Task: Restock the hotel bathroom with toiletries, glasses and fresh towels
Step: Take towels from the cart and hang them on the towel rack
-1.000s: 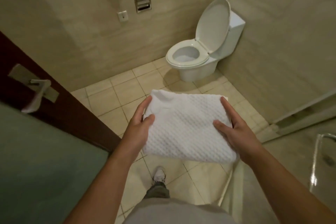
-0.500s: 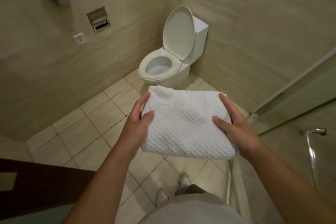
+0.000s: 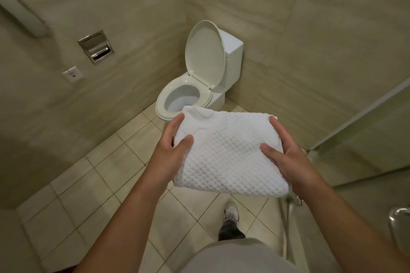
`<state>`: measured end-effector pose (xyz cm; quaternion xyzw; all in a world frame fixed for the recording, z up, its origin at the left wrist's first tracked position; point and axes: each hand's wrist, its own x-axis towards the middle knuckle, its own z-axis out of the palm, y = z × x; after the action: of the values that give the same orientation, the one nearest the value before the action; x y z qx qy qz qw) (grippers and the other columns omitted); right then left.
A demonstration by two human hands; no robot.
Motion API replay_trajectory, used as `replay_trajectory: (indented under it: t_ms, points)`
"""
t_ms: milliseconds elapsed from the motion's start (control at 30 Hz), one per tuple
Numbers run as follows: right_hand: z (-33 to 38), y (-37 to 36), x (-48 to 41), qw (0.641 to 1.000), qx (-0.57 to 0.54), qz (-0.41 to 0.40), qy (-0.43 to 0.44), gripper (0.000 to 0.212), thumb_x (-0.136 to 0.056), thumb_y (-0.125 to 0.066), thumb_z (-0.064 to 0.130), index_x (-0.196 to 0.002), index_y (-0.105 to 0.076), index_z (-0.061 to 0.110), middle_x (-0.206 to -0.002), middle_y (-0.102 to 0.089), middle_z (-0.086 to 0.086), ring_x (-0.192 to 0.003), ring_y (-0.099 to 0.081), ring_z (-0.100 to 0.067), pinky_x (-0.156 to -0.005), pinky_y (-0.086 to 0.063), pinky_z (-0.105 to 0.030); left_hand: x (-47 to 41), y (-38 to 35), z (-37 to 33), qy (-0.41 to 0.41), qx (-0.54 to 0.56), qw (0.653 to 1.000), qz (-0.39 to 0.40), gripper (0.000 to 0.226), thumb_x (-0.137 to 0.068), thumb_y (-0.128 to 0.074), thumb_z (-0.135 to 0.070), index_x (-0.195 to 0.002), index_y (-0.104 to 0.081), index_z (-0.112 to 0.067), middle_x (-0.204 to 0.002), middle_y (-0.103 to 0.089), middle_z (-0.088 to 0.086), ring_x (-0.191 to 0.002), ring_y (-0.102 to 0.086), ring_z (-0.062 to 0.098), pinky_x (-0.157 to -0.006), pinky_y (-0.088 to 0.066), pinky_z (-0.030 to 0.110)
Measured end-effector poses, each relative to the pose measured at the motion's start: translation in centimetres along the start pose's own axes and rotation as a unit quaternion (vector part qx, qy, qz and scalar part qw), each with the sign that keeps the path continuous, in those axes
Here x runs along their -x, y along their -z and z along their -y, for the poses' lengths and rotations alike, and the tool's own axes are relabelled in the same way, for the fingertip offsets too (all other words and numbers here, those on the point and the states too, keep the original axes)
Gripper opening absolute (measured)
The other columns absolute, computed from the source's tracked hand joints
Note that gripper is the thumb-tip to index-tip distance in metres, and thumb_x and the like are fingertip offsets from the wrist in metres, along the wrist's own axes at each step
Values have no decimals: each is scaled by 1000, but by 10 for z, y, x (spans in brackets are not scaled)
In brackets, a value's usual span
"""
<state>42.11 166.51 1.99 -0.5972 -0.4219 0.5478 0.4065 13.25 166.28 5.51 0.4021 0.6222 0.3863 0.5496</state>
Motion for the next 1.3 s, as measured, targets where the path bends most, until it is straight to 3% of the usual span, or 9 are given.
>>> replay_trajectory:
  t_ms: [100, 400, 500, 600, 733, 867, 1033, 1200, 1300]
  points:
    - [17, 25, -37, 1000, -14, -2, 3, 68, -98, -70, 19, -145, -45, 61, -149, -47, 28, -132, -54, -4, -105, -51, -38, -35, -27, -23, -7, -10, 1000, 0, 50, -104, -59, -33, -139, -44, -65, -136, -60, -21, -120, -64, 9, -97, -58, 43]
    - [51, 84, -108, 998, -33, -32, 34, 68, -98, -71, 16, -142, -48, 64, -152, -49, 24, -134, -55, -5, -107, -52, -38, -116, -93, -68, -27, -22, 999, 9, 51, -102, -61, -32, -136, -46, -68, -128, -62, -25, -115, -66, 10, -95, -59, 44]
    - [56, 95, -122, 998, -33, -46, 38, 69, -98, -71, 16, -142, -47, 64, -152, -49, 25, -135, -54, -4, -112, -49, -44, -140, -105, -78, -22, -28, 999, 22, 51, -99, -64, -39, -136, -44, -69, -130, -65, -16, -114, -69, 17, -95, -59, 52]
    - [61, 103, -135, 997, -23, -66, 43, 72, -98, -71, 17, -145, -43, 64, -153, -47, 29, -136, -52, 1, -114, -47, -41, -165, -115, -85, -17, -29, 999, 42, 49, -96, -67, -46, -135, -45, -66, -129, -67, -10, -112, -70, 20, -93, -60, 53]
    - [66, 111, -153, 995, -15, -87, 45, 81, -97, -72, 19, -153, -31, 62, -149, -48, 34, -132, -53, 8, -111, -48, -35, -206, -126, -95, -9, -33, 997, 76, 48, -92, -70, -53, -135, -48, -60, -127, -69, -9, -112, -71, 20, -90, -62, 51]
    - [73, 114, -181, 993, -16, -107, 49, 91, -98, -71, 14, -154, -21, 65, -155, -41, 34, -140, -47, 5, -116, -43, -40, -259, -135, -108, 21, -22, 993, 118, 48, -94, -70, -51, -139, -53, -47, -123, -73, -8, -108, -74, 20, -89, -63, 49]
    - [86, 110, -225, 989, -31, -137, 44, 100, -96, -70, 5, -159, -12, 56, -154, -43, 33, -137, -50, 4, -109, -49, -30, -326, -144, -131, 14, -22, 983, 180, 25, -99, -68, -39, -121, -62, -49, -115, -77, -8, -106, -75, 21, -94, -60, 54]
    - [98, 104, -271, 980, -34, -194, 20, 103, -93, -74, 4, -157, -16, 60, -159, -39, 29, -142, -46, 0, -117, -43, -46, -388, -147, -165, -32, -25, 961, 273, 25, -105, -62, -23, -127, -67, -34, -124, -75, 2, -117, -71, 26, -107, -50, 60]
    - [105, 97, -293, 973, -43, -227, 7, 108, -90, -76, 0, -159, -14, 57, -153, -47, 28, -137, -51, 2, -114, -46, -44, -419, -144, -183, -90, -52, 944, 314, 33, -101, -66, -29, -133, -65, -36, -132, -72, -1, -125, -66, 22, -110, -48, 59]
